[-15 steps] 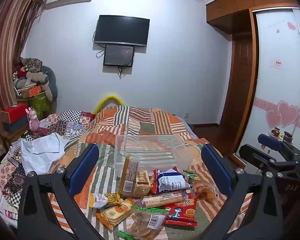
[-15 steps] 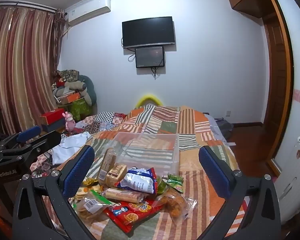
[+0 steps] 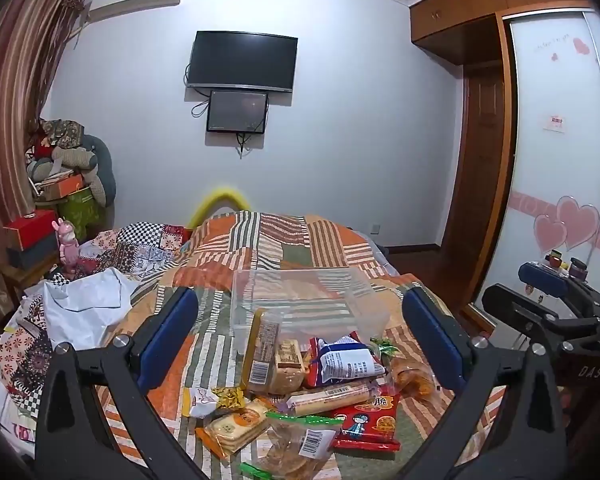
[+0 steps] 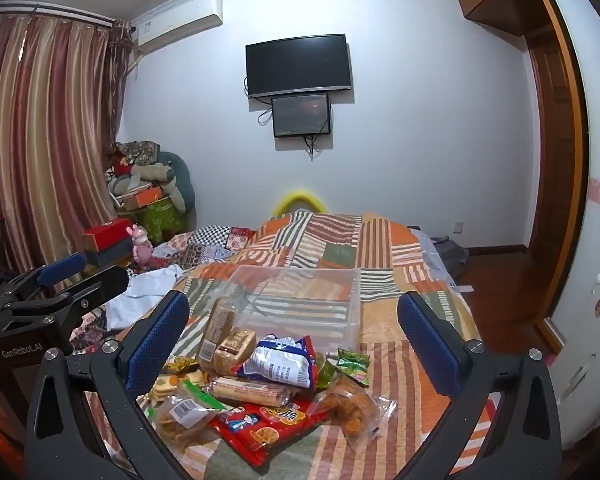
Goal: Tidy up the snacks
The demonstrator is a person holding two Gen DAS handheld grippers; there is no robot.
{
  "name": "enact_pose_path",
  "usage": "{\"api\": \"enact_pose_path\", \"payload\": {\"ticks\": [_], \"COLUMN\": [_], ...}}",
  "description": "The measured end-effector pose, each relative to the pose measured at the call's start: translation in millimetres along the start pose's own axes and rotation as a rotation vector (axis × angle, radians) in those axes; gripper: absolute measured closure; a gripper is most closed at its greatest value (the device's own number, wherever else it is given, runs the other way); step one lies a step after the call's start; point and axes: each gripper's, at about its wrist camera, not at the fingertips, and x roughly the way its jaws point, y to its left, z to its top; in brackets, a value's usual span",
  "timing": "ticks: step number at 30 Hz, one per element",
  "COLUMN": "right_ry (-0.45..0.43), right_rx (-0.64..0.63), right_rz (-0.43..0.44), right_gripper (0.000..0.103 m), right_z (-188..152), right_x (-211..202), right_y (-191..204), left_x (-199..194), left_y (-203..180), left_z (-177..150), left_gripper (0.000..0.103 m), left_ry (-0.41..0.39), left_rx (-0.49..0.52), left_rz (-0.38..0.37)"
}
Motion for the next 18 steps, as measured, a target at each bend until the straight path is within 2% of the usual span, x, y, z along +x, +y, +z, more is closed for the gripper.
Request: {"api": "enact_pose_path", "payload": {"ticks": [2,18], "right_ry": [0.001,-0.001], "right_rx": [0.000,0.002], "right_rz": [0.002,0.007], "right_gripper": [0.000,0.000], "right_z": [-0.1,0.1], "right_x": [0.3,1.4], "right_y": [0.1,2.2], "left_x": [-4.3,-4.2], "left_y": [-14.4,-16.7], "left_z": [-2.6,0.4], "left_gripper": [0.000,0.000], "left_ry": [-0.009,-0.011], "left_rx": [0.002,0.005], "left_rz": [0.007,0.006]}}
